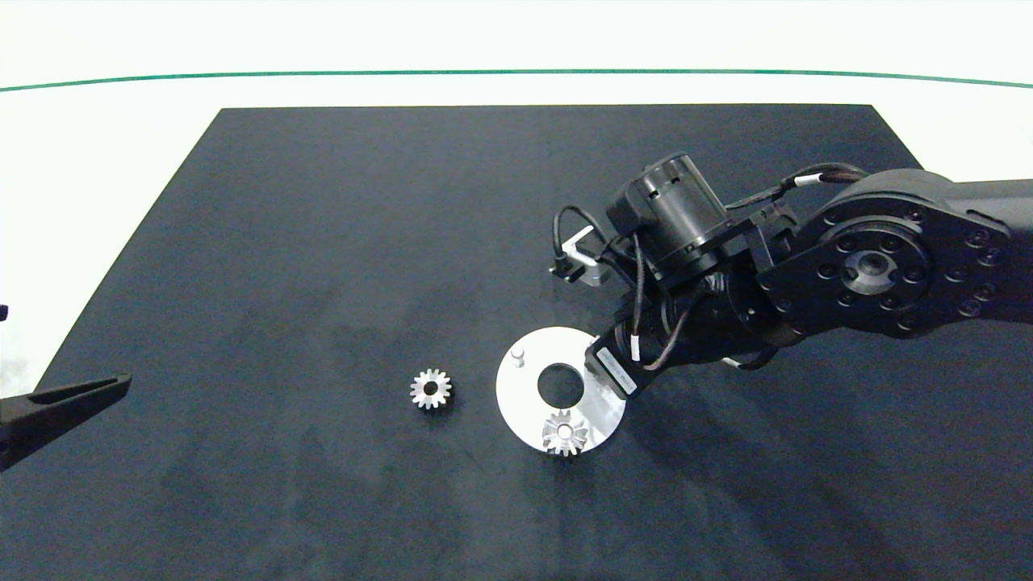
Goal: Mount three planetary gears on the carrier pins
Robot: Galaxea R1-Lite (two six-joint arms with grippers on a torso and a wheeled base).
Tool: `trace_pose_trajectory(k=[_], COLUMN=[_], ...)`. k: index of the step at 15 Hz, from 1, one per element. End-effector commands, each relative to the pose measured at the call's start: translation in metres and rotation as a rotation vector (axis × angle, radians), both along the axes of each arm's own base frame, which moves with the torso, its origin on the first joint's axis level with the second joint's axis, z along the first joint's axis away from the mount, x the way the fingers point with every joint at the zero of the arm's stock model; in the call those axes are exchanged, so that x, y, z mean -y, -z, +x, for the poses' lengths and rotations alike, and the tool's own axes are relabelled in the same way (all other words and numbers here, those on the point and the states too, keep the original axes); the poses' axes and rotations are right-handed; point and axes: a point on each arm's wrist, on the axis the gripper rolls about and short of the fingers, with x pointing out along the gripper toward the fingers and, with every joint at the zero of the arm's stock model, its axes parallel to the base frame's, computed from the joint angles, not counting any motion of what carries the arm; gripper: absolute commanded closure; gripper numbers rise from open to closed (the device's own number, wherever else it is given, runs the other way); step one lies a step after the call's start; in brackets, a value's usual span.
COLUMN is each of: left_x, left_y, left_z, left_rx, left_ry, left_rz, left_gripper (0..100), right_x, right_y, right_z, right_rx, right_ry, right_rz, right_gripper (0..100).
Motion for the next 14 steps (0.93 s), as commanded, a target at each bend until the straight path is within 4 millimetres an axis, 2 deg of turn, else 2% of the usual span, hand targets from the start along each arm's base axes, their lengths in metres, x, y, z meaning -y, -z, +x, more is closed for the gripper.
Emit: trace_pose_trajectory(k=[1, 3, 5, 6, 7, 8, 9, 10, 11, 12, 14], left_x=[0.0, -0.001, -0.002, -0.002, -0.002, -0.002, -0.002, -0.001, -0.001, 0.0, 0.002], left_y=[0.0, 0.0, 0.001, 0.001, 0.001, 0.002, 0.003, 0.005, 0.005, 0.012, 0.028], left_z=[0.0, 0.0, 0.001, 0.002, 0.002, 0.003, 0.006, 0.008, 0.008, 0.012, 0.032], left_rx=[-0.002, -0.004, -0.007, -0.008, -0.011, -0.014, -0.028, -0.037, -0.037, -0.072, -0.143], left_ry=[0.0, -0.007, -0.025, -0.025, -0.025, -0.025, -0.024, -0.019, -0.019, -0.014, -0.014], left_rz=[0.002, 0.003, 0.004, 0.004, 0.004, 0.004, 0.006, 0.007, 0.007, 0.01, 0.018], left_gripper=[0, 0, 0, 0, 0, 0, 0, 0, 0, 0, 0], right_x=[0.001, 0.007, 0.037, 0.056, 0.088, 0.119, 0.144, 0.162, 0.162, 0.186, 0.194], right_y=[0.0, -0.006, -0.053, -0.069, -0.079, -0.078, -0.068, -0.057, -0.057, -0.032, -0.009], right_z=[0.0, -0.008, -0.043, -0.063, -0.092, -0.114, -0.135, -0.152, -0.152, -0.169, -0.172], right_rx=[-0.001, 0.001, 0.099, 0.126, 0.148, 0.161, 0.158, 0.152, 0.152, 0.116, 0.068], right_ry=[0.001, -0.003, -0.009, -0.007, 0.014, 0.057, 0.101, 0.134, 0.134, 0.236, 0.28], right_rz=[-0.003, 0.006, 0.088, 0.11, 0.122, 0.128, 0.121, 0.121, 0.121, 0.112, 0.091], right_gripper=[0, 0, 0, 0, 0, 0, 0, 0, 0, 0, 0])
